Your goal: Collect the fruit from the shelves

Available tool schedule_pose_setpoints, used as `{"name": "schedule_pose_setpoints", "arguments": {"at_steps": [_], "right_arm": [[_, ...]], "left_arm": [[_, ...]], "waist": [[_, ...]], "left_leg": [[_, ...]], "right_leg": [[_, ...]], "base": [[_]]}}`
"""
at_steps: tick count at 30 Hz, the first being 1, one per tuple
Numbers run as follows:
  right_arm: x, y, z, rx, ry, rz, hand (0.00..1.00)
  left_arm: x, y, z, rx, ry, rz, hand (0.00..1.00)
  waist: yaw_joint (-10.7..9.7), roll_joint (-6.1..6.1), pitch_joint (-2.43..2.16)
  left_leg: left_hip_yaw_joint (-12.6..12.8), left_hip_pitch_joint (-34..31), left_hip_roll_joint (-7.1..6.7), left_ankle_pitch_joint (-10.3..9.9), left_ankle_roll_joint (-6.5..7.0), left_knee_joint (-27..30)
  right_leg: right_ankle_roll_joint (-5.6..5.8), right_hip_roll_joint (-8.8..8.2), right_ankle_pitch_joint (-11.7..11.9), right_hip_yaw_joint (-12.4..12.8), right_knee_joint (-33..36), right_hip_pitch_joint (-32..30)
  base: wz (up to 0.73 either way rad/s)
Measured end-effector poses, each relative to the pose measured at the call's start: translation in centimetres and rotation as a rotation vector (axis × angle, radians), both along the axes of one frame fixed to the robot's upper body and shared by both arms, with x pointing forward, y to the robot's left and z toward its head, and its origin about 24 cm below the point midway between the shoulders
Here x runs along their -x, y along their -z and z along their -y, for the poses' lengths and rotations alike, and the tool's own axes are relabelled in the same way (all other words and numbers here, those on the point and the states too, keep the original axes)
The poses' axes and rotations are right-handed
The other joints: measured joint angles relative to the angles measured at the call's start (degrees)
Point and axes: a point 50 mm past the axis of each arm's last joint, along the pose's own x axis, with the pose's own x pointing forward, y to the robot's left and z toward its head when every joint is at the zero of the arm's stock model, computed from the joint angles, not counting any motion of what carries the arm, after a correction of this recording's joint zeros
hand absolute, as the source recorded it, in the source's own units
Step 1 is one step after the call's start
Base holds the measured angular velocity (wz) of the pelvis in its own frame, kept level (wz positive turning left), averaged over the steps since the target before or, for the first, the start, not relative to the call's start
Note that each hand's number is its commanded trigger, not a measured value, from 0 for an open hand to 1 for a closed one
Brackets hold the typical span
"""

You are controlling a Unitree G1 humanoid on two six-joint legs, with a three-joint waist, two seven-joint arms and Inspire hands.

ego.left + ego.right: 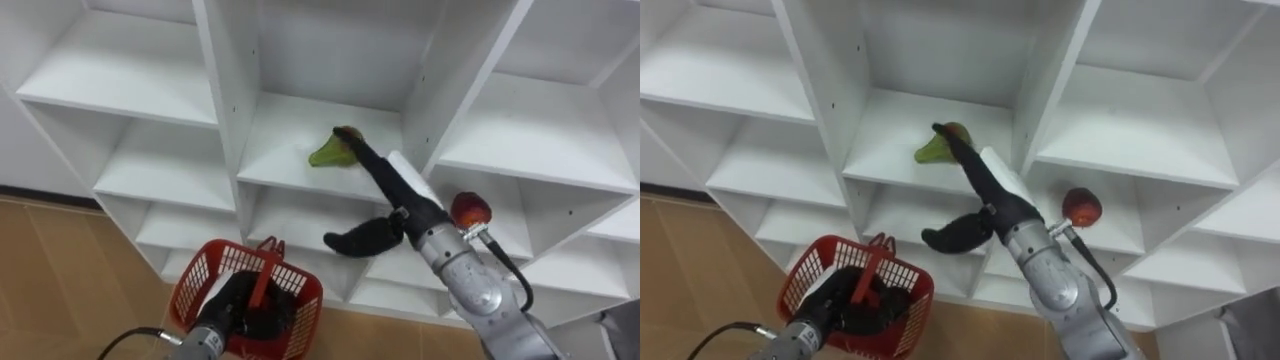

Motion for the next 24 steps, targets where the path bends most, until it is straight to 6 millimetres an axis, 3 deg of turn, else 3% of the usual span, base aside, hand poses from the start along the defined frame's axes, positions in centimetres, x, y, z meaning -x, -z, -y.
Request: {"name": "schedule_pose_setpoints", "arguments": {"at_steps": [8,14,19,24], "right_arm": [[-0.9,-2.6,0.1,0.0,-0.02,0.114,0.0],[-0.8,-3.9,0.3,0.015,-0.037,0.172,0.0],[-0.7,-4.2,0.2,0.054,-0.046,0.2,0.0],[-0.7,-4.2,0.1,0.096,-0.051,0.216,0.0]], "left_arm": [[-0.2,-0.2,-0.8,-0.069,0.027,0.014,1.0],[-0.3,-0.2,-1.0,-0.056,0.033,0.007,1.0],[-0.3,-0.3,-1.1,-0.053,0.041,0.001,1.0],[-0.3,-0.2,-1.3,-0.055,0.04,-0.006,1.0]], "waist": [[0.7,-0.38,-0.23],[2.2,-1.99,-0.72],[3.2,-3.33,-0.62],[3.3,-3.76,-0.52]], "left_leg": [[-0.1,-0.1,-0.04,0.0,0.0,0.3],[-0.3,0.0,0.0,0.0,-0.01,0.2],[-0.9,0.6,-0.14,0.0,0.0,0.4],[-1.9,0.8,-0.2,0.0,-0.02,0.6]], "right_leg": [[0.0,-0.02,0.0,-0.4,0.0,0.2],[0.01,0.02,0.0,-0.4,0.0,0.3],[0.01,-0.01,0.0,-0.5,0.0,1.2],[0.02,-0.01,0.0,-1.6,0.0,1.8]], "base": [[0.01],[0.02],[0.06],[0.1]]}}
